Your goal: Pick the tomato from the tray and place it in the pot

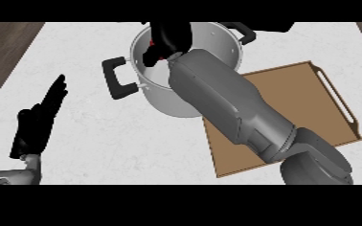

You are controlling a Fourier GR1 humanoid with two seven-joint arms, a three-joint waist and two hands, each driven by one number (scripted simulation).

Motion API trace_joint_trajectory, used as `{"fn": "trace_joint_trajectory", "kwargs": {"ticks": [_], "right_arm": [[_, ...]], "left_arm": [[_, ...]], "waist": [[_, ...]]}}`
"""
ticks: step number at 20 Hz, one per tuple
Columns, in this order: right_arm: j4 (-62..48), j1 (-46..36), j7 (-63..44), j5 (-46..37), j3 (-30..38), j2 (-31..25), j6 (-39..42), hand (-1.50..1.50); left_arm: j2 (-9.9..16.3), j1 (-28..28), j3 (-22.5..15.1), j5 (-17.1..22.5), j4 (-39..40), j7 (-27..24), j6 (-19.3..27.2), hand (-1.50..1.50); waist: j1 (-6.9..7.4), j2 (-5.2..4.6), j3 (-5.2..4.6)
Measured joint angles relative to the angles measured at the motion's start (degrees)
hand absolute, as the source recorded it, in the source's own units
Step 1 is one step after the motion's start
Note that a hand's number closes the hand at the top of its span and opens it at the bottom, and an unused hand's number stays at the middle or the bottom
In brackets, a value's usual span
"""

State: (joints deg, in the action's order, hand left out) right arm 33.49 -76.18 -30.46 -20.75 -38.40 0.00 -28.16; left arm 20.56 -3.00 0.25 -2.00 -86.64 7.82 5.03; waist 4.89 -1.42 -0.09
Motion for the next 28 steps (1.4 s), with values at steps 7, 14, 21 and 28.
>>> {"fn": "trace_joint_trajectory", "kwargs": {"ticks": [7,14,21,28], "right_arm": [[-2.9,0.7,9.1,6.8,1.9,0.0,-3.9,-1.50],[3.5,2.5,19.5,15.1,8.8,0.0,-14.6,-1.50],[8.2,5.3,25.0,24.1,12.6,0.0,-12.6,-1.50],[18.0,16.3,29.7,26.1,15.1,-1.6,-7.2,-1.50]], "left_arm": [[-0.5,-0.3,-0.2,-0.2,0.2,-0.1,-0.6,0.00],[-0.7,-0.9,0.2,-0.5,0.5,0.2,-0.3,0.00],[-0.1,1.9,2.5,0.0,0.1,-0.4,-0.6,0.00],[-1.3,4.8,3.2,-0.9,-0.9,-1.2,0.0,0.00]], "waist": [[0.77,-0.13,0.01],[-0.13,0.18,0.11],[-2.43,0.96,0.09],[-4.55,1.49,0.10]]}}
